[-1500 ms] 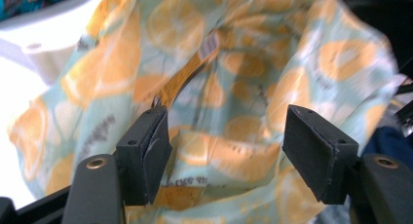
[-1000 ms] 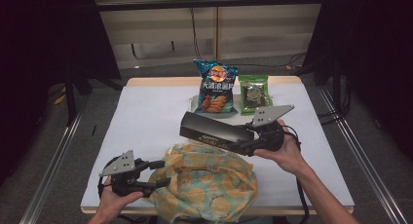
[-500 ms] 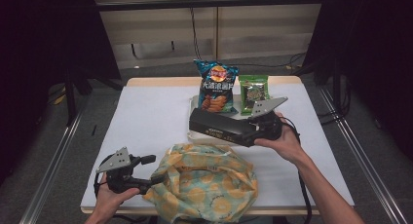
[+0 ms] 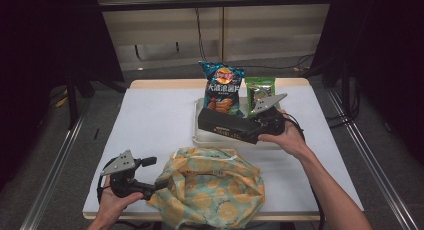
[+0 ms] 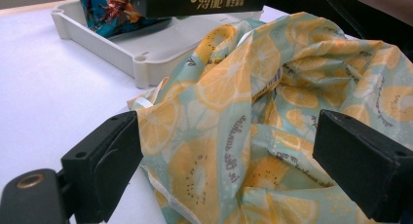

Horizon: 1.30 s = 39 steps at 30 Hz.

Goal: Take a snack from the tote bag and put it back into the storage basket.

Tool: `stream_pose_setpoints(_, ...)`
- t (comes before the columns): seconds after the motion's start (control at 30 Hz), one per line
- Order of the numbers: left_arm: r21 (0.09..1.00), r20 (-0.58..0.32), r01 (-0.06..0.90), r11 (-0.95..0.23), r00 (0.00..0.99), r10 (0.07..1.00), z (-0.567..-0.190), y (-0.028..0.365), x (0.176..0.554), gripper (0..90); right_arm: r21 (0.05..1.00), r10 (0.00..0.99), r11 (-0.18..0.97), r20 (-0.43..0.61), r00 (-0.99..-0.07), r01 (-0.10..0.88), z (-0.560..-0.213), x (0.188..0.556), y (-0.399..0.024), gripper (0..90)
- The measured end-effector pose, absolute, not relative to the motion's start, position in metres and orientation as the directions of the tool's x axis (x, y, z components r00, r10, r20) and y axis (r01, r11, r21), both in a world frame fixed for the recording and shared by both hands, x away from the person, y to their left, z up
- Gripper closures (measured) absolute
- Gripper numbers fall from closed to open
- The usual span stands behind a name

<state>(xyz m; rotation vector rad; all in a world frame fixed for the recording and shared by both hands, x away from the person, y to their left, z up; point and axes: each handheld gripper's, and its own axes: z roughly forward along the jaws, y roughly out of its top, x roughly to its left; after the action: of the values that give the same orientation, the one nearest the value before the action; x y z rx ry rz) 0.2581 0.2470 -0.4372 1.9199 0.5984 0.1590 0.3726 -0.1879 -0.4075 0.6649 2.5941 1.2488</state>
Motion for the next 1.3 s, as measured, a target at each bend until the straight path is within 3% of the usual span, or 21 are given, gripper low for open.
stream_pose_setpoints(0.8,0.888,-0.157,0.335,-0.315,0.864,0.478,-0.439,0.246,0.259,10.2,0.73,0.51,0.583,0.013,-0.86,0.357,-0.436,0.408,-0.187,43.6)
stream_pose_setpoints(1.3,0.887,-0.157,0.335,-0.318,0.866,0.475,-0.439,0.246,0.259,10.2,0.716,0.447,0.615,0.029,-0.894,0.33,-0.453,0.411,-0.173,43.1)
